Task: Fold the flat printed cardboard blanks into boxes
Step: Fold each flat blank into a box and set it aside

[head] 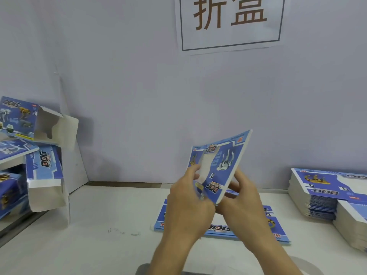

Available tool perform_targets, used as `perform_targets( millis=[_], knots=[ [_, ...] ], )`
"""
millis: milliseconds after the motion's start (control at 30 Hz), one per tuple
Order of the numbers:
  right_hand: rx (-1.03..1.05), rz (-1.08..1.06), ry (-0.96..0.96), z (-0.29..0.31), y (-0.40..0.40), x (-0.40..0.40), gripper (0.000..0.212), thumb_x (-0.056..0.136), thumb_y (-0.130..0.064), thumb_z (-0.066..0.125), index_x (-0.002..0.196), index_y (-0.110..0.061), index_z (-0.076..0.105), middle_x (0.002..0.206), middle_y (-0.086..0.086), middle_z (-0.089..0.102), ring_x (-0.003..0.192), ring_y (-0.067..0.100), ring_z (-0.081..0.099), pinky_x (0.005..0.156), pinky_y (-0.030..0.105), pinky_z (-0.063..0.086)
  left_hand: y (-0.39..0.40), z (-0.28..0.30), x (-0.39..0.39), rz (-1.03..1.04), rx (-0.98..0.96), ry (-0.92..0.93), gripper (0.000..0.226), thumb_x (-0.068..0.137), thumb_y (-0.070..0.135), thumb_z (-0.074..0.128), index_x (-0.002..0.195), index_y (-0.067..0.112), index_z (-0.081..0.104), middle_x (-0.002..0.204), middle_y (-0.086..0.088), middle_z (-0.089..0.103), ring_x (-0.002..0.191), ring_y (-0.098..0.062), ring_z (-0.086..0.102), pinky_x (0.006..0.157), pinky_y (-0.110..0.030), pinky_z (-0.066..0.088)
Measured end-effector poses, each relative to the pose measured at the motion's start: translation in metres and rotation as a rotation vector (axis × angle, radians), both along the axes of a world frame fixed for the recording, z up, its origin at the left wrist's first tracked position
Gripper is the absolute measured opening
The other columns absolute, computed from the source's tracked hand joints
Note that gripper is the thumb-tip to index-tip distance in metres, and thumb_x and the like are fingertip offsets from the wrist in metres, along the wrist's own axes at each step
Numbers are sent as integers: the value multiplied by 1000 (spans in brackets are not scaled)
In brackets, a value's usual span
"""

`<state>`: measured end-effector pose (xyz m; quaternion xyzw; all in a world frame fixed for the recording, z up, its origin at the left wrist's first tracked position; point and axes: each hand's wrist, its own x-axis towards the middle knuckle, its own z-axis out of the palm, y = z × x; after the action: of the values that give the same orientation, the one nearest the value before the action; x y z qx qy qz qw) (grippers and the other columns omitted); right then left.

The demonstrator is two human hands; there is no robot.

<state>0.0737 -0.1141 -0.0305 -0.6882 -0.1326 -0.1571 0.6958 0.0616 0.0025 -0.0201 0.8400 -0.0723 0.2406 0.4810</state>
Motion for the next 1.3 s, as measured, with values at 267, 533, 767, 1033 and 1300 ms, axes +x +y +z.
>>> perform_targets(
  millis=[267,533,767,1033,1300],
  knots=[
    [-235,-220,-19,4,1,-4,71,83,-8,66,133,-52,41,109,-18,63,81,5,69,60,26,57,6,13,-8,390,55,-121,34,76,36,41,84,25,72,68,8,64,67,-19,56,53,-27,44],
    [-191,-184,62,12,-10,-5,87,79,-2,66,140,-53,30,128,-8,49,108,13,58,74,34,56,23,28,-13,243,44,-216,28,84,12,61,62,29,63,56,13,58,60,-13,52,46,-17,32],
    [-161,-288,-74,1,-10,0,20,82,-1,72,87,-15,59,68,-8,62,56,1,63,43,11,43,-4,23,-19,-92,334,-324,39,78,47,46,91,22,72,73,7,66,65,-14,56,57,-30,52],
    [-114,-257,61,8,-14,-2,57,87,5,53,131,-32,51,93,-2,68,78,22,69,62,45,62,2,19,-16,181,11,-437,16,77,21,64,88,26,75,74,18,73,60,-2,67,50,-16,53],
    [-375,59,50,12,-10,-10,123,79,20,46,137,-75,-5,157,-31,1,122,0,37,61,6,50,27,17,0,352,-184,-431,33,77,-17,69,80,14,79,74,14,71,70,2,66,65,-5,46]
  ],
)
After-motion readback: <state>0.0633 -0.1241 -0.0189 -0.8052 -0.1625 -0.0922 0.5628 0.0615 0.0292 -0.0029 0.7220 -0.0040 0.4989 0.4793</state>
